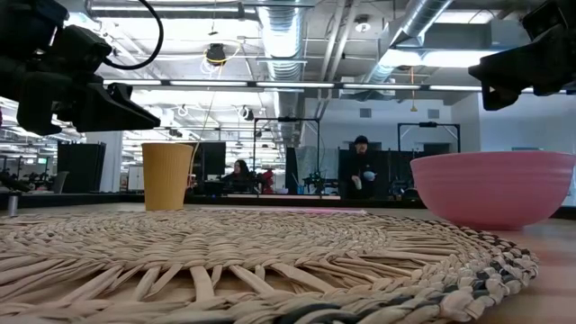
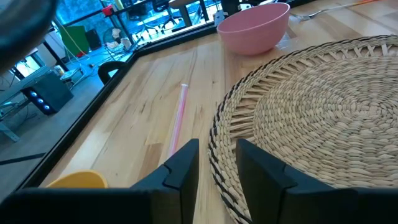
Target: Pick & Place Utensil
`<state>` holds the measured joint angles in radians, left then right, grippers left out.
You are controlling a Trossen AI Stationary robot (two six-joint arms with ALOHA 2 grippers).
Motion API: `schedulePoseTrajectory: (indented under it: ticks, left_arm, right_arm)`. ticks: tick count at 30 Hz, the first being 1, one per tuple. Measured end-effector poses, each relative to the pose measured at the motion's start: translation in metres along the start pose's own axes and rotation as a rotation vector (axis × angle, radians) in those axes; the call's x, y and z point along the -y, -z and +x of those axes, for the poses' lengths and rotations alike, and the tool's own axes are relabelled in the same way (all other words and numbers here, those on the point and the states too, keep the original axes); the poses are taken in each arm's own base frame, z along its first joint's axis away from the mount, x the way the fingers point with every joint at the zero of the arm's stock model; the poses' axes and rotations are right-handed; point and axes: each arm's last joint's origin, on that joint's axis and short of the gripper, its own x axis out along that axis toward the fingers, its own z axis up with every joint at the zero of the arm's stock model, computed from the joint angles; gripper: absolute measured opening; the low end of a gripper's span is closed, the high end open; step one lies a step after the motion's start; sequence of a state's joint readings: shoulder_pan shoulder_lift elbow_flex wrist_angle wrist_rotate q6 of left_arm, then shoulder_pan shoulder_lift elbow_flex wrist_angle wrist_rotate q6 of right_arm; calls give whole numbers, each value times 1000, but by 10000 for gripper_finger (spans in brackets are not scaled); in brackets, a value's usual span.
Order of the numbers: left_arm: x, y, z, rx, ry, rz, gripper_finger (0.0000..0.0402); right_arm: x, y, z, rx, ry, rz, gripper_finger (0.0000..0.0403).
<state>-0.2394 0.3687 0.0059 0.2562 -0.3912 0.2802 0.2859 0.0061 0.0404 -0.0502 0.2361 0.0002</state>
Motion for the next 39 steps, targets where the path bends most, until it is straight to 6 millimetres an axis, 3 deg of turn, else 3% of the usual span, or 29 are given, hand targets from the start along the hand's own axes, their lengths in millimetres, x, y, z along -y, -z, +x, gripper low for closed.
schedulePoseTrajectory:
  ticks: [39]
  left_arm:
    - [0, -1, 0, 14, -4, 16, 108]
  right_arm:
    - [0, 0, 0, 0, 0, 0, 81]
